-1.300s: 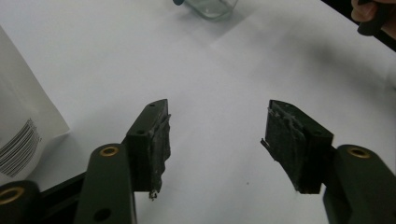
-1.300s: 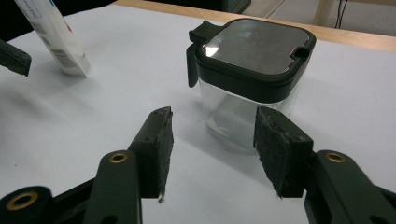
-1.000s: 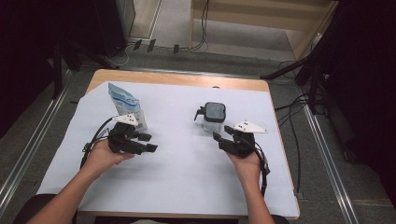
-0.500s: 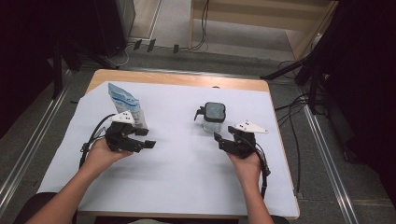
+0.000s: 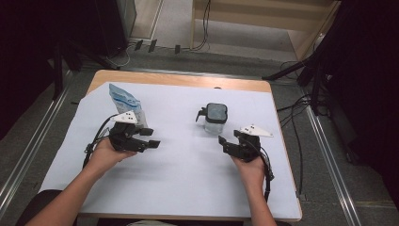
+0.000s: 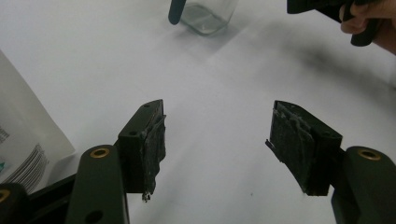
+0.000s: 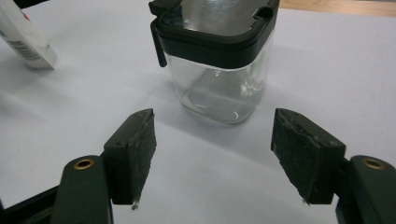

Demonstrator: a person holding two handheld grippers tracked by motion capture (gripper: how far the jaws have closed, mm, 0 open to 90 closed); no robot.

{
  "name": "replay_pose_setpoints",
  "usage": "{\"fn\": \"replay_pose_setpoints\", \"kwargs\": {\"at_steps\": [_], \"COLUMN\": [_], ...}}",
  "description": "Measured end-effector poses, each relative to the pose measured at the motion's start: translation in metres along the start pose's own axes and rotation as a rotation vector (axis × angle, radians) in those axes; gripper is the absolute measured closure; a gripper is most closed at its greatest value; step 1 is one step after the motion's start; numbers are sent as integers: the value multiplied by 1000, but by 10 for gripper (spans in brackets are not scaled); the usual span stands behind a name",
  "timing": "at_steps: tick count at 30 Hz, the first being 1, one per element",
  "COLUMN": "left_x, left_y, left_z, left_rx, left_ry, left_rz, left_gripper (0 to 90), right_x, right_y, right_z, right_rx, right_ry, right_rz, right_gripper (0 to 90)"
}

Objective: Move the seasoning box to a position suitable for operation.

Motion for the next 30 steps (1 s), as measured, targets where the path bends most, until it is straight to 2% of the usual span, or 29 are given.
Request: {"fn": "replay_pose_setpoints", "kwargs": {"at_steps": [4, 5, 8, 13, 14, 18, 21, 24, 25, 26, 29, 30], "left_x": [-2, -3, -5, -5, -4, -5, -4, -6, -6, -6, -6, -6], "left_y": [-3, -2, -2, -1, 0, -1, 0, 1, 1, 2, 5, 5], "left_z": [3, 4, 2, 3, 2, 4, 4, 5, 5, 6, 7, 7], "left_rx": [-2, -4, -4, -5, -9, -1, -10, -7, -7, 3, 19, 19], "left_ry": [-23, -25, -13, -19, -14, -32, -22, -29, -29, -37, -43, -44], "left_rz": [-16, -9, -9, -16, -7, -13, -6, -3, -3, -8, -5, -6], "left_gripper": [373, 372, 372, 370, 369, 367, 367, 367, 367, 365, 359, 360], "right_x": [-1, -1, 2, 3, 4, 6, 9, 19, 19, 23, 26, 27], "right_y": [2, 2, 1, 0, 0, 0, 1, 3, 3, 3, 1, -1], "right_z": [-3, -3, -2, -2, -1, -3, -4, -8, -8, -10, -14, -15], "right_rx": [16, 21, 13, 12, 11, 23, 28, 43, 43, 42, 51, 58], "right_ry": [17, 19, 9, 6, 3, 7, 6, -6, -6, -12, -5, -1], "right_rz": [7, 6, 11, 14, 16, 16, 21, 55, 55, 91, 116, 112], "right_gripper": [318, 318, 310, 301, 298, 280, 262, 181, 181, 152, 131, 97]}}
Point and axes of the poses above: each handheld gripper's, and its own axes: x roughly forward along the jaws, z roughly out of its underside, y roughly to its right, the point moved 10 cm from there along x, roughly forward along the jaws, and after that the axes turned 3 degrees about z, right-handed, at the moved point
